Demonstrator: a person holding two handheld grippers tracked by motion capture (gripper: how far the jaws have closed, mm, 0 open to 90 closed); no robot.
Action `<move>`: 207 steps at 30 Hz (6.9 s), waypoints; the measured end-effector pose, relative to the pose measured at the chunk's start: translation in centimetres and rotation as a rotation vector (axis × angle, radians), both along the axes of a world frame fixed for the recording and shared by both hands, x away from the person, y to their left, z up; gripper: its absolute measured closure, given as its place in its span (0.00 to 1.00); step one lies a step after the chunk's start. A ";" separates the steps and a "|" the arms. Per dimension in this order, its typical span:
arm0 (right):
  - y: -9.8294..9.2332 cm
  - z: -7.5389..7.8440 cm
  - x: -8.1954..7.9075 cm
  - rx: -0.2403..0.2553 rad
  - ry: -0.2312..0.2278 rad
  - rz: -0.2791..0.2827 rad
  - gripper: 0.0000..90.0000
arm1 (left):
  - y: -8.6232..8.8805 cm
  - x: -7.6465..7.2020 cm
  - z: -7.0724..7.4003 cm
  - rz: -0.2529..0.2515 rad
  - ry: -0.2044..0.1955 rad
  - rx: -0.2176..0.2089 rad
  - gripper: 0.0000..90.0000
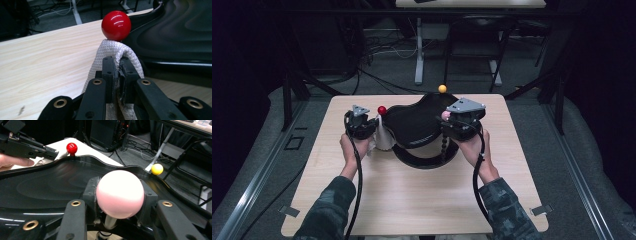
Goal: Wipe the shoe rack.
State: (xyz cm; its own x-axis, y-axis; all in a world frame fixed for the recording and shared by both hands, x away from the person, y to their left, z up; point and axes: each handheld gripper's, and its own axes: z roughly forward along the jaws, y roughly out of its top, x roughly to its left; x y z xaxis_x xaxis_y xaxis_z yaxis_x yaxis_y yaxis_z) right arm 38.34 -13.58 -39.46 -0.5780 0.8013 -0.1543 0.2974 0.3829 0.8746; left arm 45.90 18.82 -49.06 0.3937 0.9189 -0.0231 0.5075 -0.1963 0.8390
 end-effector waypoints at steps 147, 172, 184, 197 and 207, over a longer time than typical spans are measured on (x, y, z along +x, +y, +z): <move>0.2 -0.1 0.1 0.010 0.003 -0.018 0.67 | -0.8 -0.1 -0.8 0.031 -0.018 0.071 0.93; 0.3 -0.1 0.1 0.011 0.004 -0.026 0.67 | -1.7 -9.2 -0.1 -0.137 -0.098 -0.025 0.93; 0.3 -0.1 0.0 0.011 0.005 -0.028 0.67 | -5.5 -12.3 -3.8 -0.176 -0.119 0.080 0.93; 0.3 -0.1 0.0 0.012 0.005 -0.028 0.67 | -11.4 -12.6 -7.7 -0.199 -0.121 0.082 0.93; 0.3 -0.2 0.0 0.011 0.001 -0.032 0.67 | -15.5 -12.0 -9.3 -0.213 -0.112 0.062 0.93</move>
